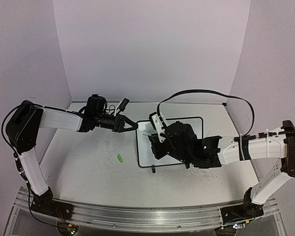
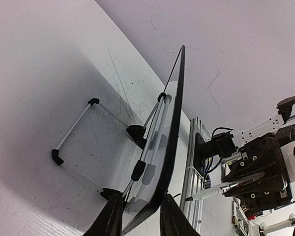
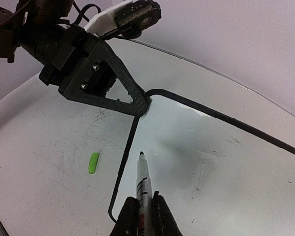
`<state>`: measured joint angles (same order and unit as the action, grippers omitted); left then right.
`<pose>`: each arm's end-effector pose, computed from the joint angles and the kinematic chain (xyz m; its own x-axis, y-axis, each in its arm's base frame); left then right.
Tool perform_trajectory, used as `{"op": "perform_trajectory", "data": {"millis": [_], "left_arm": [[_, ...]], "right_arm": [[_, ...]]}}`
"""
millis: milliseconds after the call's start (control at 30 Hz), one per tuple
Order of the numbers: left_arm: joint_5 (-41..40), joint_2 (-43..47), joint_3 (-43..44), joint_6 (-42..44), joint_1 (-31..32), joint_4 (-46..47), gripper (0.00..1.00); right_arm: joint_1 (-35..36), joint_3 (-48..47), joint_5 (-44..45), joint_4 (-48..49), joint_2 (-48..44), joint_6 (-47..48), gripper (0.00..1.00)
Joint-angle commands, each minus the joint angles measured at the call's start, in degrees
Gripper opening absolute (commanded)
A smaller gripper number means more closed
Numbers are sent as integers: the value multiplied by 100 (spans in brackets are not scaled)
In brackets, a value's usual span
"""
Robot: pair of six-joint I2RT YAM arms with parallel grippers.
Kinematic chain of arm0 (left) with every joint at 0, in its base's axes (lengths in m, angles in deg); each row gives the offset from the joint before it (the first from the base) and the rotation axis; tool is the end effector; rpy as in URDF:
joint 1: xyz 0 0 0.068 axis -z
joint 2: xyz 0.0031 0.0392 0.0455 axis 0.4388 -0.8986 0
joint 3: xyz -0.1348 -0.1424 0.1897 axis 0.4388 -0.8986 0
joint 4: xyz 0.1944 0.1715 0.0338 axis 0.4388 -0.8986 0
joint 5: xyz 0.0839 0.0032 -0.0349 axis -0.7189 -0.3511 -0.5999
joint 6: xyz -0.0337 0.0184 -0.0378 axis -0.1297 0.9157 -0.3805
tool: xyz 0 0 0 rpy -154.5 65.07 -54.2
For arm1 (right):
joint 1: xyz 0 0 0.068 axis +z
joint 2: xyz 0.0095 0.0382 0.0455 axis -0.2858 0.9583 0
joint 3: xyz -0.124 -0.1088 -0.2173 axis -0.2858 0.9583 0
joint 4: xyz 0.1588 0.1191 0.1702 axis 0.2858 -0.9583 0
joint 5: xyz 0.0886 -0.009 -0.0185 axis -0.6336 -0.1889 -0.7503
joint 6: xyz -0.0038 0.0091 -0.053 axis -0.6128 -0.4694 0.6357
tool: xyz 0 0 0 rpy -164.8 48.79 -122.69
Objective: Write a sentence on the whiteboard
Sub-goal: Hold the whiteboard at the center of the board.
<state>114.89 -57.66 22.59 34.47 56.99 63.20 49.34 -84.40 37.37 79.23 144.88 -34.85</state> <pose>0.3218 -0.2264 0.2139 -0.7384 0.1330 -0.6611 0.6723 0.2210 -0.7065 0.1573 0.3202 0.2582 -0.2583 -0.2485 -0.9336 -0.6825 0.7309 -0.0057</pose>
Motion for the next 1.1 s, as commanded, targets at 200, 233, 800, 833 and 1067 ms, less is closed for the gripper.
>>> {"op": "perform_trajectory", "data": {"millis": [200, 233, 800, 833, 1067], "left_arm": [[289, -58, 216, 369, 58, 288, 23], [288, -62, 222, 387, 67, 291, 22], [267, -26, 146, 551, 112, 322, 7], [251, -27, 139, 565, 112, 322, 7], [206, -10, 78, 628, 121, 323, 4]], "right_arm": [[-45, -290, 399, 418, 90, 179, 0], [-47, -291, 435, 418, 103, 185, 0], [-48, -463, 411, 594, 350, 281, 0], [-47, -466, 416, 597, 351, 286, 0], [-52, -528, 479, 603, 417, 268, 0]]}}
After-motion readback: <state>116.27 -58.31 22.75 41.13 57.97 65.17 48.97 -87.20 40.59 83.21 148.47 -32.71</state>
